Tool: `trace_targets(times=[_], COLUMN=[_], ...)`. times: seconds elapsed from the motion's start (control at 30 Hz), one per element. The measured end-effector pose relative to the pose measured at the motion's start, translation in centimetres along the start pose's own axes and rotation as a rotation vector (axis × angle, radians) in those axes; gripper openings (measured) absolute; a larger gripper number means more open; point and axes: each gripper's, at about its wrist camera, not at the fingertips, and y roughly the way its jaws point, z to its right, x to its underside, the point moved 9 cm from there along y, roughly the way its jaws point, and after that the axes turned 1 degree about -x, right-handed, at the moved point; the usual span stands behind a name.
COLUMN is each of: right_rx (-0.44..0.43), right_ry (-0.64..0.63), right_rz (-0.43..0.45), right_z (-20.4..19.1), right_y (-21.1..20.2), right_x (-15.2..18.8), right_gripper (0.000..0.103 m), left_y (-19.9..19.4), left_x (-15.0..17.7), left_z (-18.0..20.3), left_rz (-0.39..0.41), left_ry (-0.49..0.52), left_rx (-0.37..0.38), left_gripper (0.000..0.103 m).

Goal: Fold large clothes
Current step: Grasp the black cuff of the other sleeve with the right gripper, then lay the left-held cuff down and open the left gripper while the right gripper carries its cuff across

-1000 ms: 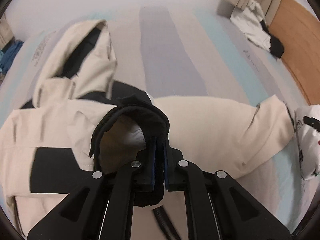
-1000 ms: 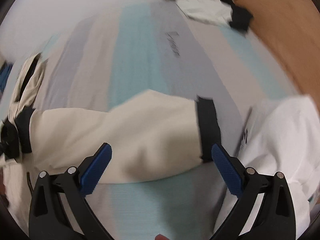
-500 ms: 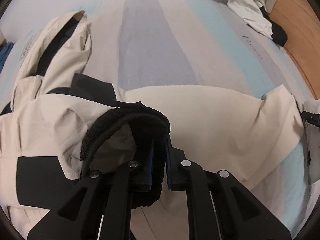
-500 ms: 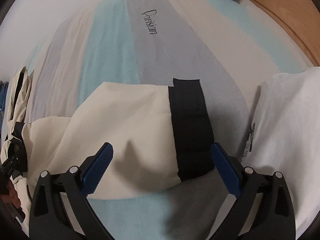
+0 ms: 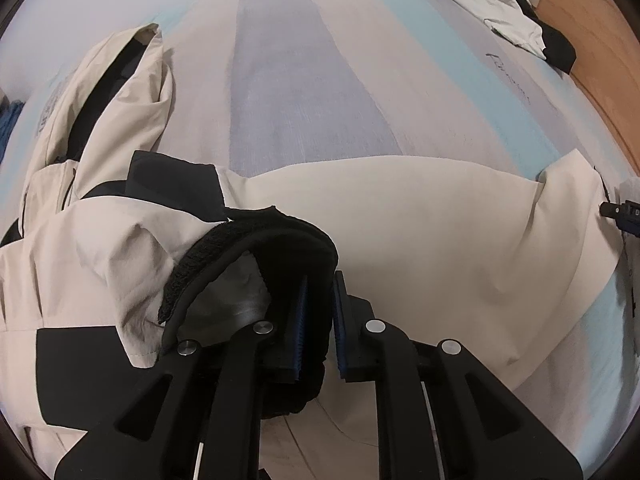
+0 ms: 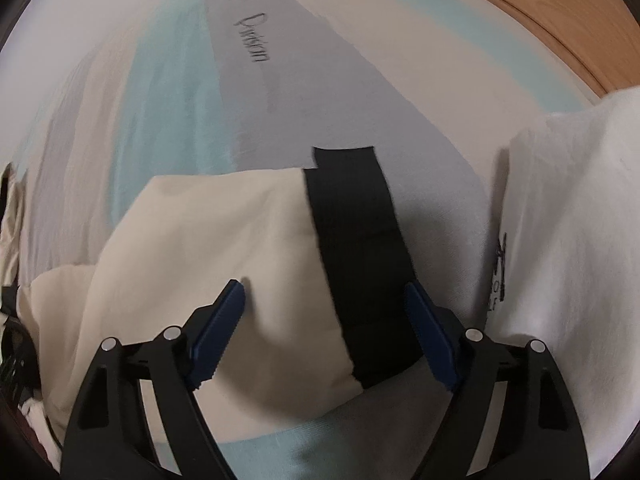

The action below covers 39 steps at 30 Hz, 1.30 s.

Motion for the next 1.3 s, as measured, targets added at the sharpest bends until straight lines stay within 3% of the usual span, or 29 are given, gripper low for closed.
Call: trace_targets(times=[0.07,0.13,0.2,0.33,0.47,0.57,0.63,0.83,1.03,1.3], right_rx=[0.02,0.042,0.053,0.028,0.04,0.03,0.02,-0.021,-0.058,-0.109], right_ry=[-0.01,-0.018,-0.014,-0.033,-0.065,-0.052,-0.036,-0.076,-0.143,-0.255], right_rz=[-0.012,-0.016,-0.016,-0.019,-0.007,0.008,0.012,0.05,0.119,0.186], right_z=[-0.2,-0.3,-0.2,-0.8,-1.6,-1.1,-0.5,-1.9,-4.7,-14.1], right_y=[0.4,0.3,0.1,-1.0,-2.4,-3.1,-3.6,-6.5,-11.4,-16.6], right_x=[0.2,0.3,0.3,0.3,0.5,0.4,0.3,0.5,1.3,2.3], right_gripper=[0.072,0.05,0.036,0.004,0.001,0.0,0.0,0.0,0.0,0.0], left_y=[0.2,0.4,0.2,-0.9,-2.0,-2.7,-3.4,-6.1,-9.0,-11.2], left_x=[0.1,0.1,-0.1,-0.4,-1.0,-1.2,-1.5,-2.0,-2.2,-1.8], left_z=[0.1,0.2,0.3,0.6,1.0,0.7,0.2,-1.6,-5.0,-11.9], left_rz=[-0.005,-0.009,-0.007,0.008,0.04,0.042,0.061,0.099,0.145,0.137], left_ry=[0.009,0.019,0.023,0.03,0.049,0.033,0.023,-0.008,0.0,-0.058], left_rx=[-0.004,-0.009,-0.01,-0.001,-0.002,0.006,-0.004,0.018,-0.034,-0.081], left_gripper=[0.013,0.014,0.015,0.041,0.059,0.065,0.075,0.076,0.079,0.079])
